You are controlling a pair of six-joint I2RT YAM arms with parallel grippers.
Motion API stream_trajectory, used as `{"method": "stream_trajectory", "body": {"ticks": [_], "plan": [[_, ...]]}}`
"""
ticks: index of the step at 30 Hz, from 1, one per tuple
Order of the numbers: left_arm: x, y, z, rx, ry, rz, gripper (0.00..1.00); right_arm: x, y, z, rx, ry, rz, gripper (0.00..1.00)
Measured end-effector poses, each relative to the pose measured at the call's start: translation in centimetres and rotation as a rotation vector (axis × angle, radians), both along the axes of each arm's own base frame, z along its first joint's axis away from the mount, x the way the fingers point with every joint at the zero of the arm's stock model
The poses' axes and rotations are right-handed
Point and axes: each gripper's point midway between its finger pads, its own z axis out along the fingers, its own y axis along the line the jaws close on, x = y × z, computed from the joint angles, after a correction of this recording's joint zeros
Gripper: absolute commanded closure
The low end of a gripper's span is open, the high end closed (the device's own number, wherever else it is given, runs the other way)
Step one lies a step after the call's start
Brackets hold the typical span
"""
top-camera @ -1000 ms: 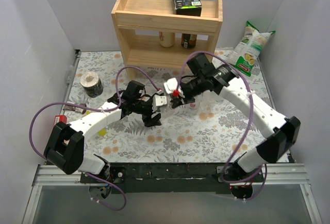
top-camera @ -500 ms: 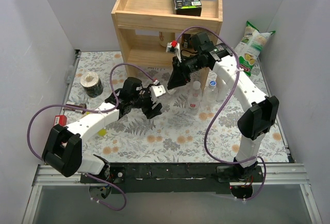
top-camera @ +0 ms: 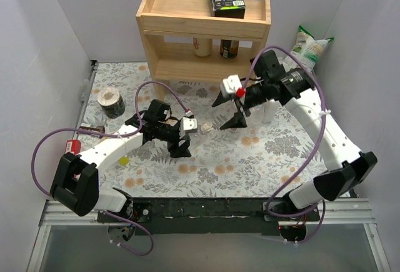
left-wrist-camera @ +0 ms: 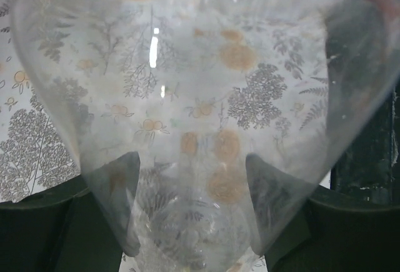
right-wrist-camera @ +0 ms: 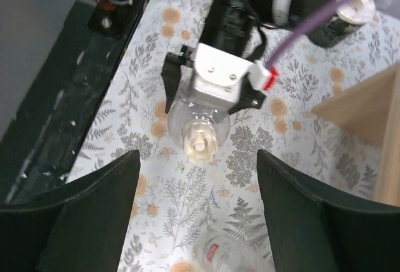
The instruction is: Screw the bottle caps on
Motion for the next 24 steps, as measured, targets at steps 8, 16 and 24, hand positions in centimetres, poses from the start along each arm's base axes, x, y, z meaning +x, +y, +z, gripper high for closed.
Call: {"method": "stream_trajectory", "body": {"ticks": [8,16,24], "plan": [[-0.3,-0.7,2.1,-0.043,-0.033,-0.084,1.00,-2.7,0.1,-5.1,-0.126,-0.209,0.134,0.19],[-0.4,-0.8,2.6,-0.053,-0.045,-0.109,1.00,-2.3,1.5,-5.1,-0.113,-0.279,0.147,0.23],[-0.6,-0.7,2.5,-0.048,-0.040,-0.112,1.00,-1.8,2.1,-5.0,-0.098,-0.273,0.131,0.40]]}}
